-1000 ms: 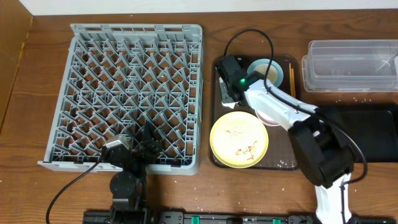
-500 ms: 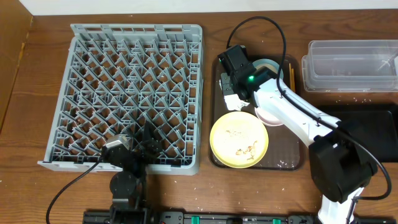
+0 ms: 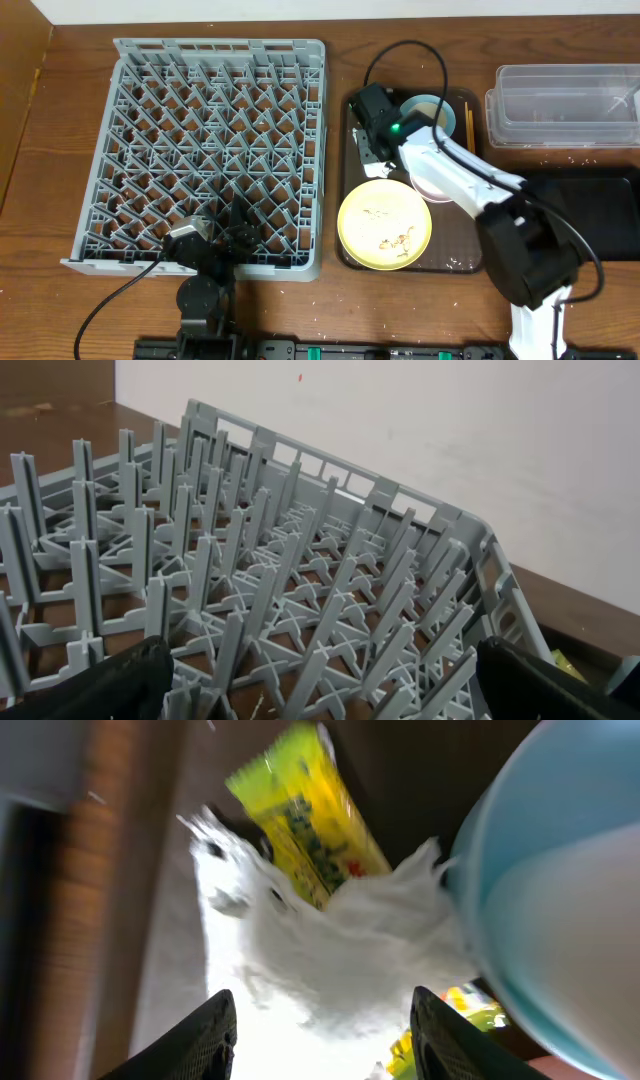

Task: Sort waste into correct bins and load items into the dishwasher
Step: 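Grasp the white tissue with the right gripper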

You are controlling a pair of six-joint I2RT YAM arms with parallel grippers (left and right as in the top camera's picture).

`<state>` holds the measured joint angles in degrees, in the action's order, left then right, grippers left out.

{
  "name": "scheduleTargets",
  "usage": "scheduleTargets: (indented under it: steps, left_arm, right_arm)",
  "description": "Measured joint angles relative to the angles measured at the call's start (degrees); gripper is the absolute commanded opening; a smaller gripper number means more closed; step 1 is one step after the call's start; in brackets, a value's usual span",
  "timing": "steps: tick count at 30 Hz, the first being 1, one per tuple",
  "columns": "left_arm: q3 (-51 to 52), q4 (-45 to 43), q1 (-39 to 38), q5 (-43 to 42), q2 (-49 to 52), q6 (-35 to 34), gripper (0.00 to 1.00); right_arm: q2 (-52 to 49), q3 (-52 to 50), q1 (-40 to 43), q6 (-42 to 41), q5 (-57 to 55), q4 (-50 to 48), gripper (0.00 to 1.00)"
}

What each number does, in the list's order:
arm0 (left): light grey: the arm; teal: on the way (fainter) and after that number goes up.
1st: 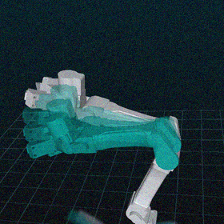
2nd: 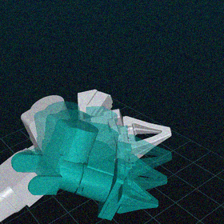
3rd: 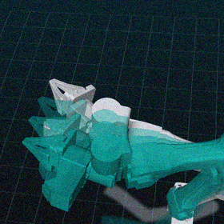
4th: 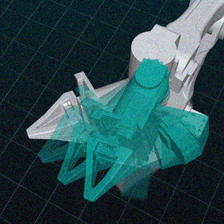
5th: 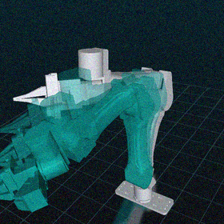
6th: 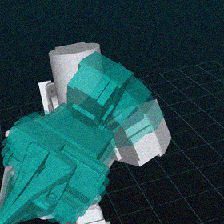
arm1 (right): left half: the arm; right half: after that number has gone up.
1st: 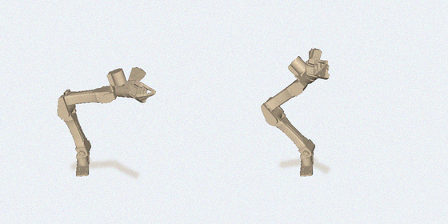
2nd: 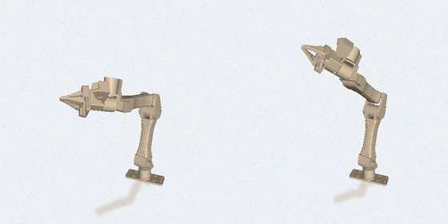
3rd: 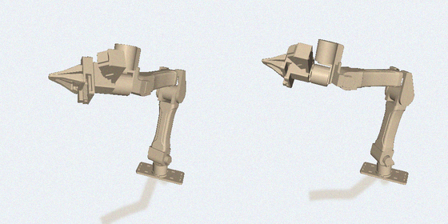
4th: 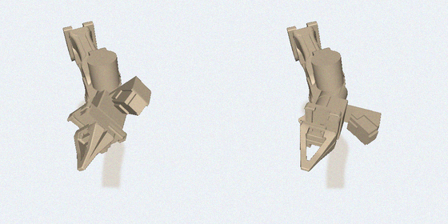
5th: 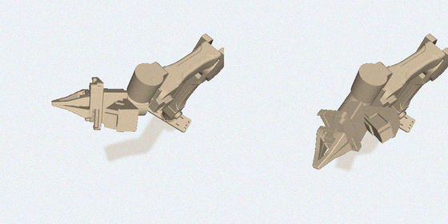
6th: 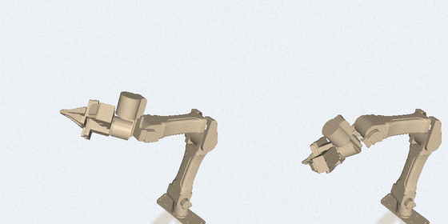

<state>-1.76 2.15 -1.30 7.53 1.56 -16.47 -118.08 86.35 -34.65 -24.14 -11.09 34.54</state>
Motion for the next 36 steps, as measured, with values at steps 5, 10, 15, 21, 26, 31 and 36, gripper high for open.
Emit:
scheduleTargets:
  steps: [5, 10, 15, 21, 26, 31, 36]
  left_arm:
    - [0.0, 0.0, 0.0, 0.0, 0.0, 0.0, 0.98]
    - [0.0, 0.0, 0.0, 0.0, 0.0, 0.0, 0.98]
    - [0.0, 0.0, 0.0, 0.0, 0.0, 0.0, 0.98]
    - [0.0, 0.0, 0.0, 0.0, 0.0, 0.0, 0.98]
    - [0.0, 0.0, 0.0, 0.0, 0.0, 0.0, 0.98]
    - [0.0, 0.0, 0.0, 0.0, 0.0, 0.0, 0.98]
    - [0.0, 0.0, 0.0, 0.0, 0.0, 0.0, 0.98]
  right_arm:
    - [-2.1, 0.0, 0.5, -0.9, -0.1, 0.2, 0.53]
    - [-2.1, -0.1, 0.6, -1.4, -0.3, -0.7, 0.44]
    - [-2.1, -0.5, 0.6, -1.4, -0.3, -1.5, 0.44]
    - [-2.1, -1.3, 0.6, -1.5, -1.2, -1.7, 0.31]
    - [-2.1, -1.3, 0.6, -1.6, -1.4, -2.0, 0.13]
    - [-2.4, -1.3, 0.6, -1.9, -1.6, -2.4, 0.01]
    - [-3.0, -1.4, 0.6, -1.9, -1.6, -2.2, 0.01]
